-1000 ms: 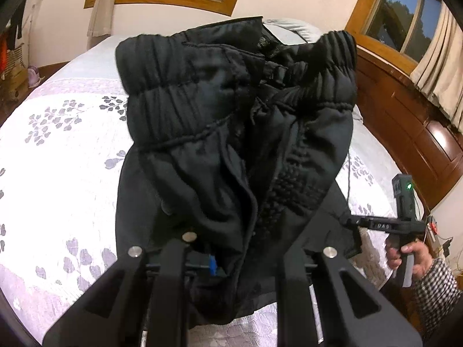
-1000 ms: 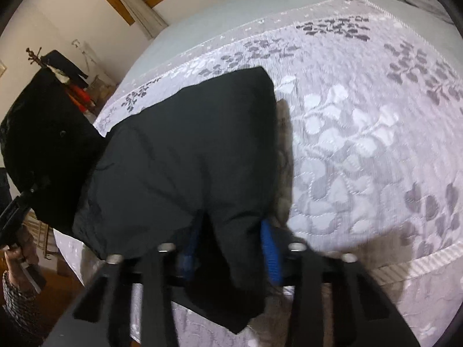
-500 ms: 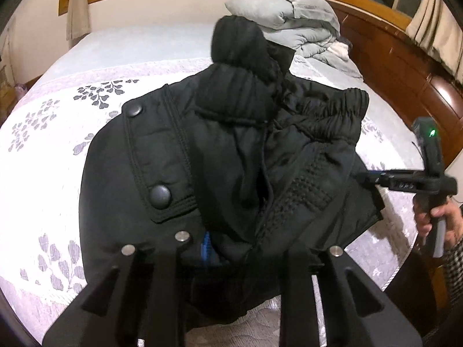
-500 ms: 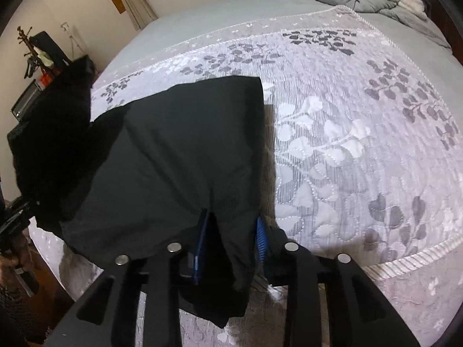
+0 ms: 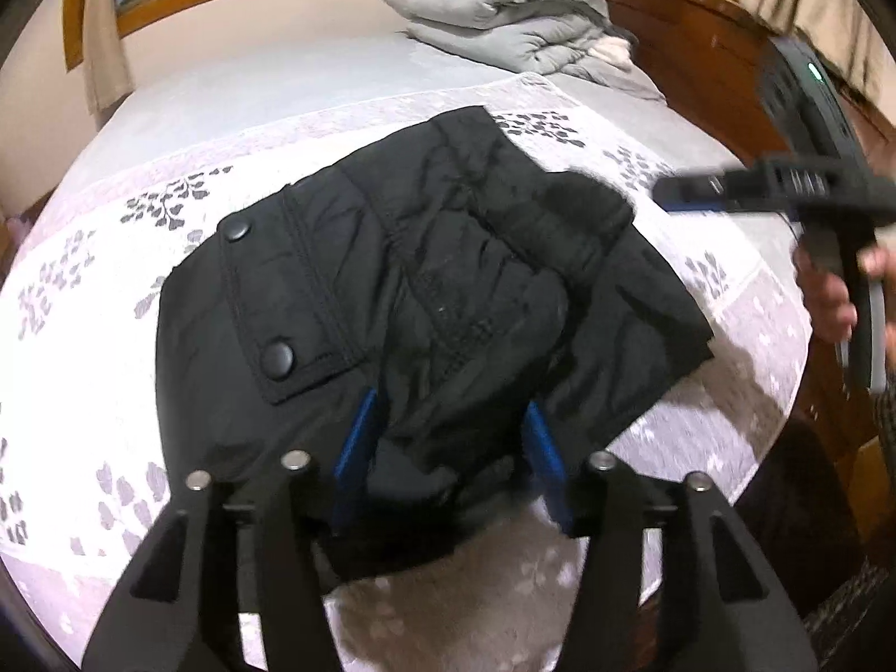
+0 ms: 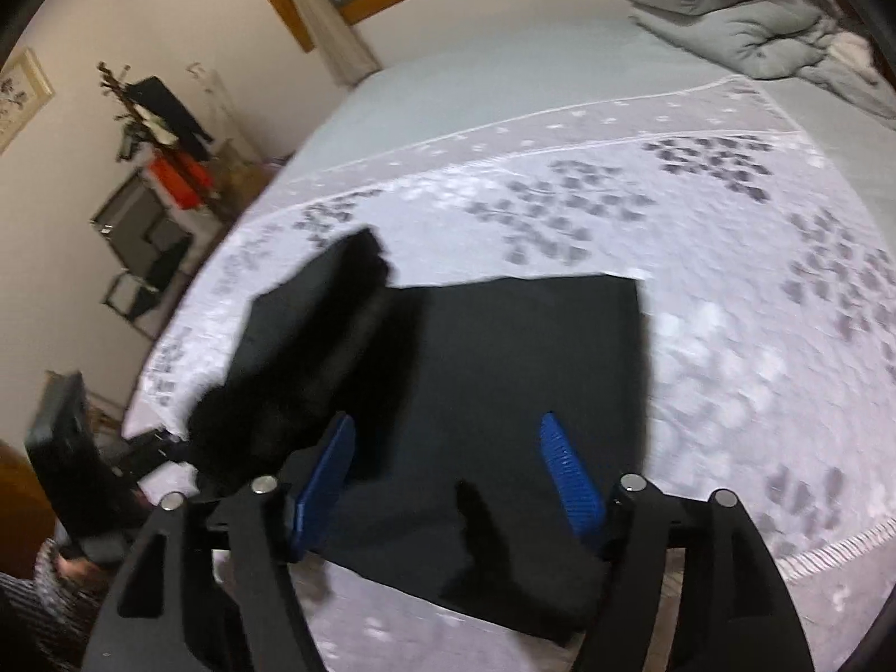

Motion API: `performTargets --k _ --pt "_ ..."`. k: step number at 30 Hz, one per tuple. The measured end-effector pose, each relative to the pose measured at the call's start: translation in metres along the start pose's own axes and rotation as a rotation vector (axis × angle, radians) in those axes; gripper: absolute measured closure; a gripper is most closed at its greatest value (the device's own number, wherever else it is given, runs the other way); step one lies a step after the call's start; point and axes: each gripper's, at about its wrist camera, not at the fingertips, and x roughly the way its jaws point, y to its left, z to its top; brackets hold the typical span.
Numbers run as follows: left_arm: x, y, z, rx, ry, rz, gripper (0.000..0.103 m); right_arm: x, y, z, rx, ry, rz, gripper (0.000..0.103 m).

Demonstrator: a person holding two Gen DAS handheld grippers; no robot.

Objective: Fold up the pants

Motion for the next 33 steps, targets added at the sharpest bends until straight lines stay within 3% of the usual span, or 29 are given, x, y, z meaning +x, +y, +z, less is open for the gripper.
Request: performTargets --k 4,8,11,18,25,26,28,33 --pt "-0.013 0.007 0.000 -0.015 -0.027 0.022 0.033 0.014 0.010 0.013 0.027 0.026 0.069 0.024" --pt "-0.021 0.019 0.002 -0.019 -0.046 0.097 0.023 0.029 0.014 0.021 0.058 0.061 0.122 0.023" --pt "-0.029 0.042 0.000 -0.093 -0.061 0.122 0.018 0.045 0.019 0.028 0.075 0.096 0.158 0.019" --pt "-0.037 0.096 -0.021 -0.255 -0.062 0.206 0.017 0.082 0.025 0.030 0.089 0.176 0.152 0.018" --pt "-0.012 0.104 -0.031 -0.249 0.008 0.246 0.016 0.106 0.039 0.021 0.049 0.219 0.154 0.018" --pt "-0.009 0.103 -0.033 -0.248 0.014 0.244 0.015 0.107 0.041 0.020 0.042 0.222 0.148 0.021" --pt "-0.006 0.104 -0.034 -0.257 0.016 0.247 0.013 0.111 0.046 0.017 0.033 0.222 0.163 0.052" --pt "-0.008 0.111 -0.038 -0.285 0.016 0.241 0.013 0.104 0.059 0.015 -0.016 0.191 0.135 0.074"
